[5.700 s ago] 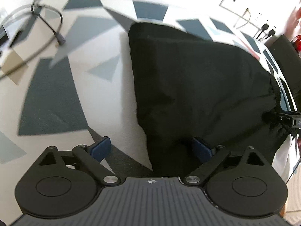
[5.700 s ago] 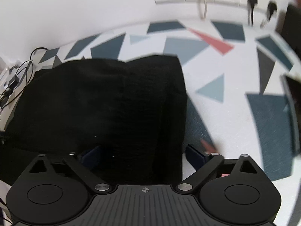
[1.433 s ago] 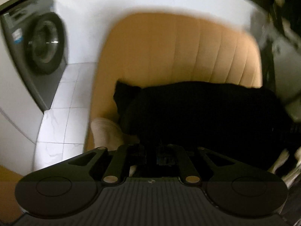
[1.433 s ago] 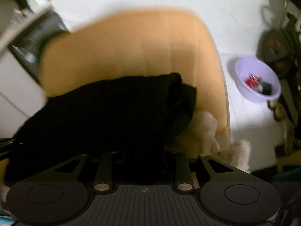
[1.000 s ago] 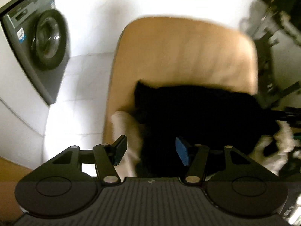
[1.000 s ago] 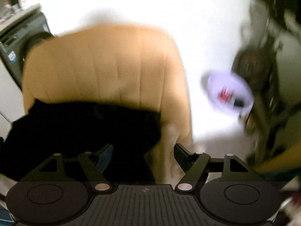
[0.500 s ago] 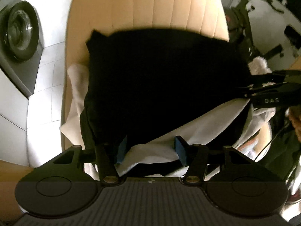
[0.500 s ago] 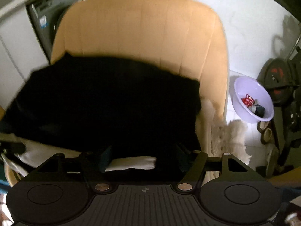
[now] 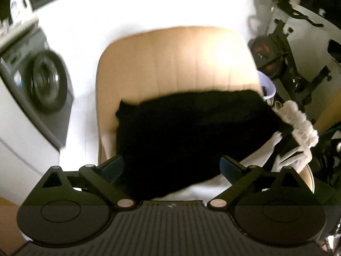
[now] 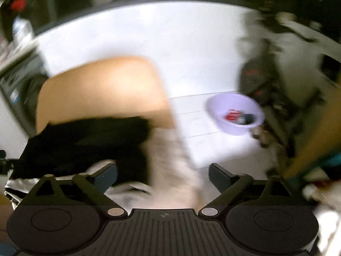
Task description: Fold clothes
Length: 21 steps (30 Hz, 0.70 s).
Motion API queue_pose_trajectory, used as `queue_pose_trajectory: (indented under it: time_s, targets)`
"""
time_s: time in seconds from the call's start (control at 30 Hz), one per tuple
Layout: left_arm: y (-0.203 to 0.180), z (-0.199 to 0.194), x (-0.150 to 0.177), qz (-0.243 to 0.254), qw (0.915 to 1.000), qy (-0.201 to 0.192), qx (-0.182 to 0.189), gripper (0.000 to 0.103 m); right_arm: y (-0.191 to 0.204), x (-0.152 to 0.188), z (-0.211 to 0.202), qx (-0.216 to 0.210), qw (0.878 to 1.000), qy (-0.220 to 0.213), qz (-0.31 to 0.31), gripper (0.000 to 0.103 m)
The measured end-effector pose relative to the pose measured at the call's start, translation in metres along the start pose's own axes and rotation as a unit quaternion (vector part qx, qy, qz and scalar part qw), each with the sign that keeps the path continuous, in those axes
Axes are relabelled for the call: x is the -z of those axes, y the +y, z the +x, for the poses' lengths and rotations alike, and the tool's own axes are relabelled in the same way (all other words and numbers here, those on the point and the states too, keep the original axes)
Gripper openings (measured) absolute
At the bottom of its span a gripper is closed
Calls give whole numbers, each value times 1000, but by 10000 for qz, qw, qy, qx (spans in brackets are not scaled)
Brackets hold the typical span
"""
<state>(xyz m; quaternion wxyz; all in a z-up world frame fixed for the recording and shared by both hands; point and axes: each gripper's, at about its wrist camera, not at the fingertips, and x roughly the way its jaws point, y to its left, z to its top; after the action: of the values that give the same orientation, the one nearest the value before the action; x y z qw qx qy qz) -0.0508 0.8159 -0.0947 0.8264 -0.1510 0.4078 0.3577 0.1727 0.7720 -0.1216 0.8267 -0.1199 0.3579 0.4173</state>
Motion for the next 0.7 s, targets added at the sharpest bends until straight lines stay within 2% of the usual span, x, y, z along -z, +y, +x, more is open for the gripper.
queue_pose_trajectory:
  time_s: [0.13,0.33,0.53,0.7]
  targets:
    - [-45,-12,-17,389,9985,-235,314,100,-78,47,-77,741,9944,-275,707,102]
    - [-144,-36,-27,1068,9905,-408,769,100,-183,133,-184,1777,9663,-516,1790,102]
    - [-251,-80,-19,1508,9812,-585,1053,102,-278,212,-269,2357,9349,-751,2544,102]
    - [-335,-109,-2,1873,9728,-749,1143,102,-343,268,-330,2561,9150,-971,2962,102]
